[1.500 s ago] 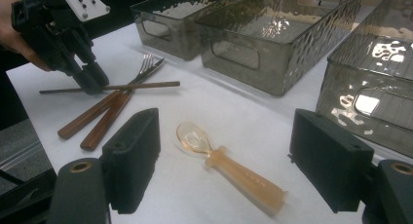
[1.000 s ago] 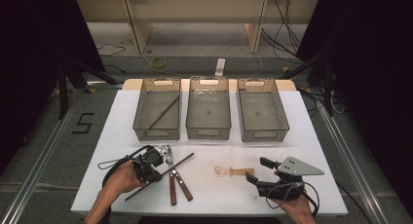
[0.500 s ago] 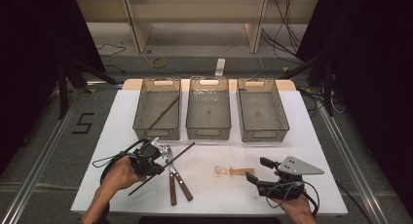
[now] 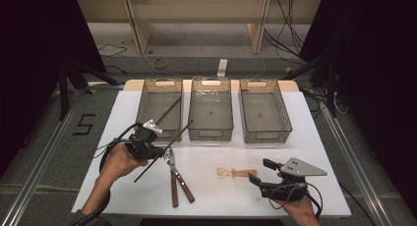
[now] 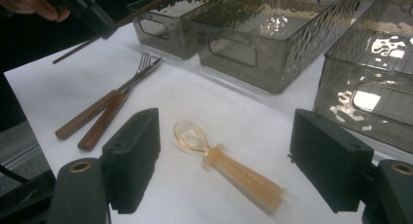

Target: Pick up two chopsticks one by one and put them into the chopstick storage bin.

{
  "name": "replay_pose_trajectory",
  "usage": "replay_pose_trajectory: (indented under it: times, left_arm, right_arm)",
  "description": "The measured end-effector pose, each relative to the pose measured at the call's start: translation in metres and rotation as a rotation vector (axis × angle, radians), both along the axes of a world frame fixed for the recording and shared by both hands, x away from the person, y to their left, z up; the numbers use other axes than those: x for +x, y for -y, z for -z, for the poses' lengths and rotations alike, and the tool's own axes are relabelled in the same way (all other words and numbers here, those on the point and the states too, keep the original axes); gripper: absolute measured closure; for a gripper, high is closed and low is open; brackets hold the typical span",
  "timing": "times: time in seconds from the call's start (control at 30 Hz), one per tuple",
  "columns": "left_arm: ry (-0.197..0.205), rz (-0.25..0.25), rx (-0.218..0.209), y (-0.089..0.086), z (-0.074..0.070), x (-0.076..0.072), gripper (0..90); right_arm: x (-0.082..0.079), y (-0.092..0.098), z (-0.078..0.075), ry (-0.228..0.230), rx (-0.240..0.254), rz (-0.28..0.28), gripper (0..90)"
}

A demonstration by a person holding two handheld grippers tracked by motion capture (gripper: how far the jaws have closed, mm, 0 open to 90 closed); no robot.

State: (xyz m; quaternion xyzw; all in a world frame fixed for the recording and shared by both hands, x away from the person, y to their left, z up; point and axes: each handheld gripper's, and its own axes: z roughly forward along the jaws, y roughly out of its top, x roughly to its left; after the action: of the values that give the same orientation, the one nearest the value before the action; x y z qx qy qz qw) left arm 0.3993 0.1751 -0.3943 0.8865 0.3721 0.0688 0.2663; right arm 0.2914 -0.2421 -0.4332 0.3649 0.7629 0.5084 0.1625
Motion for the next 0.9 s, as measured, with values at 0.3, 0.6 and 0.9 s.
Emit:
replay_pose_trajectory:
  times: [0.3, 0.6, 0.9]
  left_arm:
    - [0.019, -0.067, -0.071, -0.009, -0.02, 0.032, 84.9]
    - [0.052, -0.147, -0.093, -0.021, -0.039, 0.065, 84.9]
    - [0.086, -0.212, -0.116, -0.032, -0.047, 0.087, 84.9]
  right_arm:
    - [0.001, 0.0, 0.0, -0.002, 0.004, 0.0, 27.6]
    - [0.001, 0.001, 0.0, -0.004, 0.007, 0.001, 27.6]
    - [0.001, 0.001, 0.001, -0.005, 0.008, 0.0, 27.6]
